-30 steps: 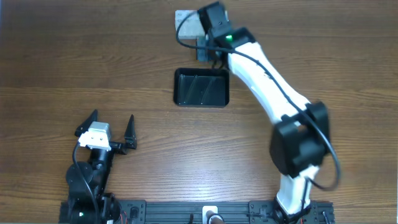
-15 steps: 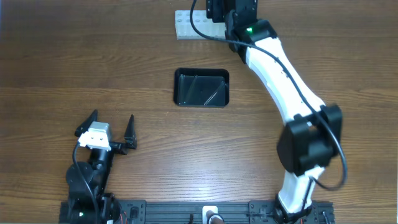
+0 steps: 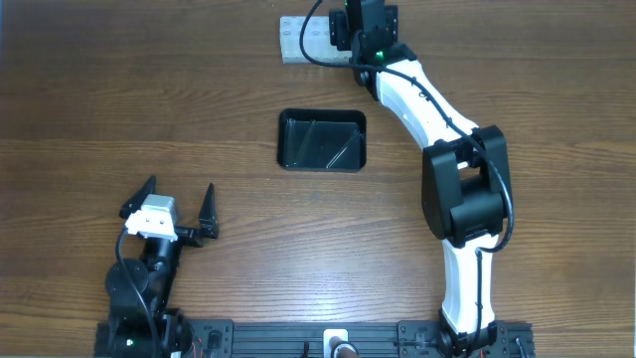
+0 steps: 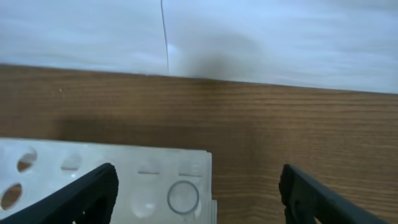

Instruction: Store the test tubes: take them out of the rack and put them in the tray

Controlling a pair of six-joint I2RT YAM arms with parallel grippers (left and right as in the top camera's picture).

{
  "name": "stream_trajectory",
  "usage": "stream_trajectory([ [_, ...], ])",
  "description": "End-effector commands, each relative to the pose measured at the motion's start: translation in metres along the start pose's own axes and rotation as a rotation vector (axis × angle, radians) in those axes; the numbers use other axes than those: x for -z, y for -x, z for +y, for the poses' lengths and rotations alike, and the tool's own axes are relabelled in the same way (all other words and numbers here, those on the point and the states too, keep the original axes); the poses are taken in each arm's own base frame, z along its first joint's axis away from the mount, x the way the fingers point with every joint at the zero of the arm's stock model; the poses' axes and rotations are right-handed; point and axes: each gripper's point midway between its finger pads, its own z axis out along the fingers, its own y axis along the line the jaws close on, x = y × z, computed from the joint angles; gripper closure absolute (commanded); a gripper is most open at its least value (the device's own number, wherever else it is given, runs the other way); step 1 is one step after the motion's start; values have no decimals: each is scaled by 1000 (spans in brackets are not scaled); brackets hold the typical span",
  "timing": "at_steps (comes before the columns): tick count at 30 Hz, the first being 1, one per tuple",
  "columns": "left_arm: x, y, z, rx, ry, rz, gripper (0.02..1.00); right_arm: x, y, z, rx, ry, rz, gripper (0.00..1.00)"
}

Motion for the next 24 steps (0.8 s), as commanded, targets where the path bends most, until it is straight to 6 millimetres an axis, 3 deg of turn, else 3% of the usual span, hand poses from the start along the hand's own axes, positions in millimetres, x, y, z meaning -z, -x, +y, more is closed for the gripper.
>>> stream_trajectory([
  [1,0,-1,-1,-14,-11,-3,18,-18,-21,-5,12,-23,31,251],
  [7,0,-1,-1,-14,-11,-3,18,-24,-26,-3,11,-23,31,362],
  [16,0,-1,-1,-14,-11,-3,18,-24,-23,-2,-8,-13,17,669],
  [24,0,-1,-1,-14,-11,-3,20,-24,-21,0,-17,-9,12,787],
])
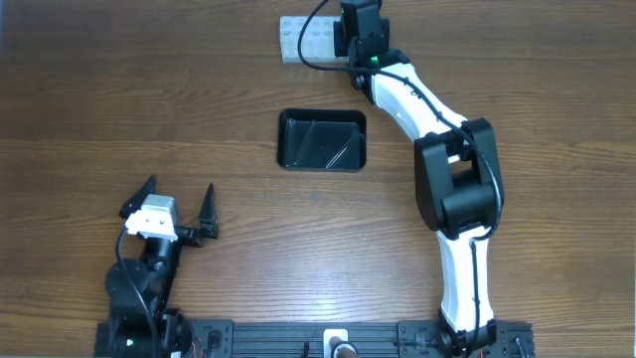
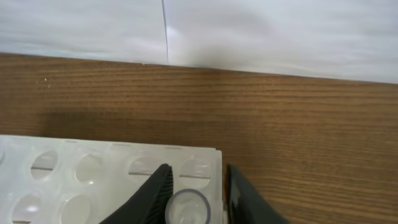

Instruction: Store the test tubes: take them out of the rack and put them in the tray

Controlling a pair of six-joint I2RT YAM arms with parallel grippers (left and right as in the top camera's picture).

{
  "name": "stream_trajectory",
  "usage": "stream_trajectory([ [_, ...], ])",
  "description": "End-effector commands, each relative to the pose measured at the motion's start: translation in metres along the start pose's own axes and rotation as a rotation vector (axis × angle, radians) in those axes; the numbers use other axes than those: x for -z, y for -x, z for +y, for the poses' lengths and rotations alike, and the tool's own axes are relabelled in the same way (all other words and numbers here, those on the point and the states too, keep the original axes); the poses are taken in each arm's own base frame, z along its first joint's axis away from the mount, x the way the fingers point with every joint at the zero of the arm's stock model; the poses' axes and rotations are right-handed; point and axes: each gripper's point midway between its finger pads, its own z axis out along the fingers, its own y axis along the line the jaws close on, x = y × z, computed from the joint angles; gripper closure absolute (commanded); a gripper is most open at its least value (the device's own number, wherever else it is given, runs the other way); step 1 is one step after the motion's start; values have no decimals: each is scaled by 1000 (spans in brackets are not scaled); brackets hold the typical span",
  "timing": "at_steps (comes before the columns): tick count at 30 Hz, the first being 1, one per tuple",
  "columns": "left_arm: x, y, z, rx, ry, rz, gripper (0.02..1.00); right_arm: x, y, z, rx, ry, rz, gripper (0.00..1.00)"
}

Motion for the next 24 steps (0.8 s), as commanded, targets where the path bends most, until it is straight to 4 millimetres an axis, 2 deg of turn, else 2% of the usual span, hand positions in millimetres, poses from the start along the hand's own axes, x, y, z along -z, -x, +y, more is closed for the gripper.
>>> stream_trajectory([
  [1,0,-1,-1,-15,-11,-3,18,-3,0,-3,-14,-5,-4,794],
  [9,0,-1,-1,-15,-11,-3,20,-3,1,-3,-15,-5,-8,912],
  [16,0,-1,-1,-15,-11,-3,18,-2,4,-3,-17,-4,-16,925],
  [20,0,-1,-1,-15,-11,-3,18,7,16,-3,-23,-1,-38,934],
  [24,0,-1,-1,-15,-11,-3,20,31,48,-5,-37,5,-96,941],
])
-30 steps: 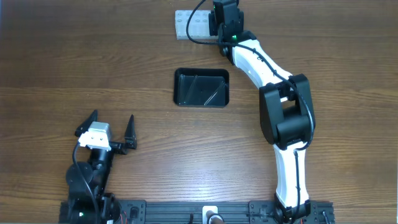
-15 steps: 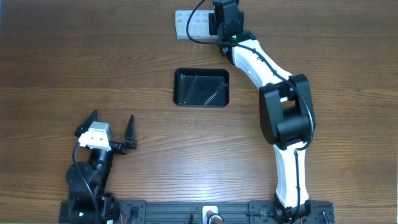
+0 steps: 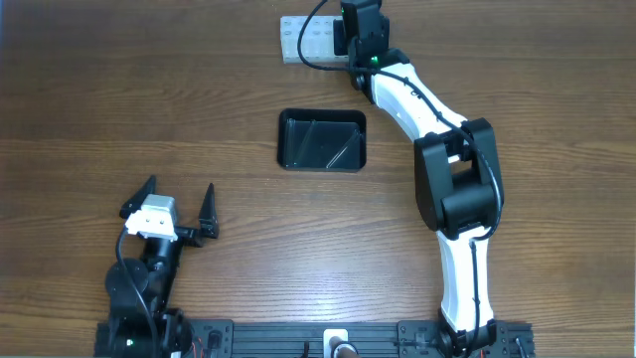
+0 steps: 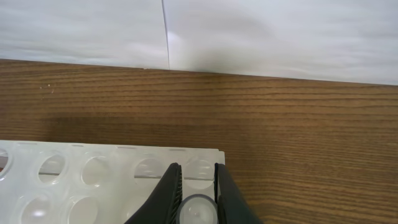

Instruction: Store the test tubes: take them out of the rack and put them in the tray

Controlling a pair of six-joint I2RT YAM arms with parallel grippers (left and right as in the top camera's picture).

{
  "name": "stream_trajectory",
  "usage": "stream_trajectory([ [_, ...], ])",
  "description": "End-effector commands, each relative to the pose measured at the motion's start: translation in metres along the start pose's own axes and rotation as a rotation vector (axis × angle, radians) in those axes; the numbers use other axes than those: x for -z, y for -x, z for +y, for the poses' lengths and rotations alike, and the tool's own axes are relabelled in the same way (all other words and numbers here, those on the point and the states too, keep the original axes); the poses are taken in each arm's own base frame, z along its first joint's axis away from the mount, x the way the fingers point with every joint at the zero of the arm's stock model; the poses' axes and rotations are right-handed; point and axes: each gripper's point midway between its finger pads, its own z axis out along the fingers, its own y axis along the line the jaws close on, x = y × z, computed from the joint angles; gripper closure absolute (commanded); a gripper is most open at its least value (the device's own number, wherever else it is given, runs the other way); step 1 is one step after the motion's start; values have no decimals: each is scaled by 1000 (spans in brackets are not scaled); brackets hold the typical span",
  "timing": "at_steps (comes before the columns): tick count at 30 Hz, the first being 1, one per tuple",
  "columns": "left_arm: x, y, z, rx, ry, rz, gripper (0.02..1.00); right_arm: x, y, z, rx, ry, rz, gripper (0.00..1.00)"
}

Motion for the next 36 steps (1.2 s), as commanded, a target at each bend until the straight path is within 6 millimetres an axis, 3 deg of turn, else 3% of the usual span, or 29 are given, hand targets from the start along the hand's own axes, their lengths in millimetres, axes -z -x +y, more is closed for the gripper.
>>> stream_trajectory([
  [1,0,-1,-1,-15,-11,-3,18,39,57,-5,-32,7,-106,941],
  [6,0,-1,-1,-15,-11,-3,18,113,133,-13,-75,31,-261,950],
  [9,0,-1,-1,-15,-11,-3,18,155,164,-20,-94,42,-331,947],
  [12,0,-1,-1,-15,-11,-3,20,192,181,-27,-107,49,-355,950],
  [14,0,-1,-1,-15,-11,-3,18,210,177,-31,-136,54,-320,958],
  [18,0,-1,-1,-15,-11,-3,18,225,143,-21,-149,137,-152,961],
  [22,0,-1,-1,-15,-11,-3,18,222,80,4,-143,262,119,976],
  [23,0,-1,-1,-15,-11,-3,20,218,45,16,-127,304,258,989],
  [26,0,-1,-1,-15,-11,-3,18,205,1,29,-111,331,420,989],
  [31,0,-1,-1,-15,-11,-3,18,178,-51,52,-96,374,578,989],
  [36,0,-1,-1,-15,-11,-3,18,161,-92,60,-68,350,695,987],
])
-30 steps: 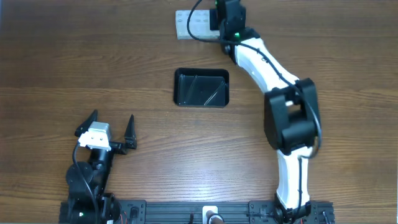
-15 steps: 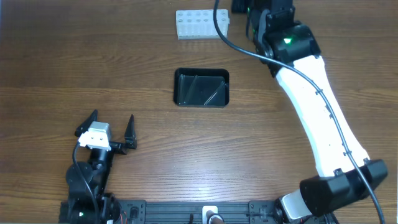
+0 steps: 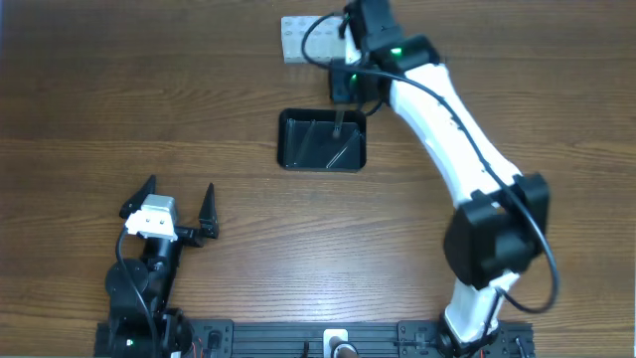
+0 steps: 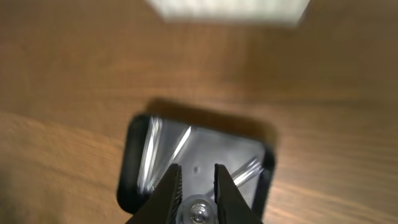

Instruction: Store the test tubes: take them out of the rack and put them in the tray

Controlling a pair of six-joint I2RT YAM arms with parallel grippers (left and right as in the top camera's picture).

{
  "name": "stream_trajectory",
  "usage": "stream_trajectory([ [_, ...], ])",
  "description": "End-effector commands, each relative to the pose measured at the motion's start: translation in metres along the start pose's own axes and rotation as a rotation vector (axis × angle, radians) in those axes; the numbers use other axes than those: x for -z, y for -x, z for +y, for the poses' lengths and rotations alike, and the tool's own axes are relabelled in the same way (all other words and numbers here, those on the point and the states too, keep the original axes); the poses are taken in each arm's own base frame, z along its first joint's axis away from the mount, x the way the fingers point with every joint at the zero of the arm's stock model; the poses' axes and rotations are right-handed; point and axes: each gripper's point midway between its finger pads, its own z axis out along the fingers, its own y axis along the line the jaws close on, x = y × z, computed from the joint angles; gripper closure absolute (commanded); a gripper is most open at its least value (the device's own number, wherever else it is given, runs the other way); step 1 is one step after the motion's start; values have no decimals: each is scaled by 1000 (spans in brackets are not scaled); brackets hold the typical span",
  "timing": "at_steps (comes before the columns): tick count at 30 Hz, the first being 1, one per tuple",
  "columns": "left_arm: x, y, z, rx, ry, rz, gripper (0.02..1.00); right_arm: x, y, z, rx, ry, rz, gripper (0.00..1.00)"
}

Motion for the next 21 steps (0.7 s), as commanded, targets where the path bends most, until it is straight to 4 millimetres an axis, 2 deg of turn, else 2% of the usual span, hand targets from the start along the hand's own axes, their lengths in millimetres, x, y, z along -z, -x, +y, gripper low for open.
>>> stream_trajectory([
  [1,0,-1,-1,-14,-11,-2,18,-36,-26,6,-2,19,116,987],
  [6,0,-1,-1,-14,-11,-2,18,-67,-32,3,-23,10,146,989],
  [9,0,-1,-1,-14,-11,-2,20,-77,-34,-1,-38,-1,153,991],
  [21,0,-1,-1,-14,-11,-2,18,-85,-43,-15,-73,-91,180,967],
])
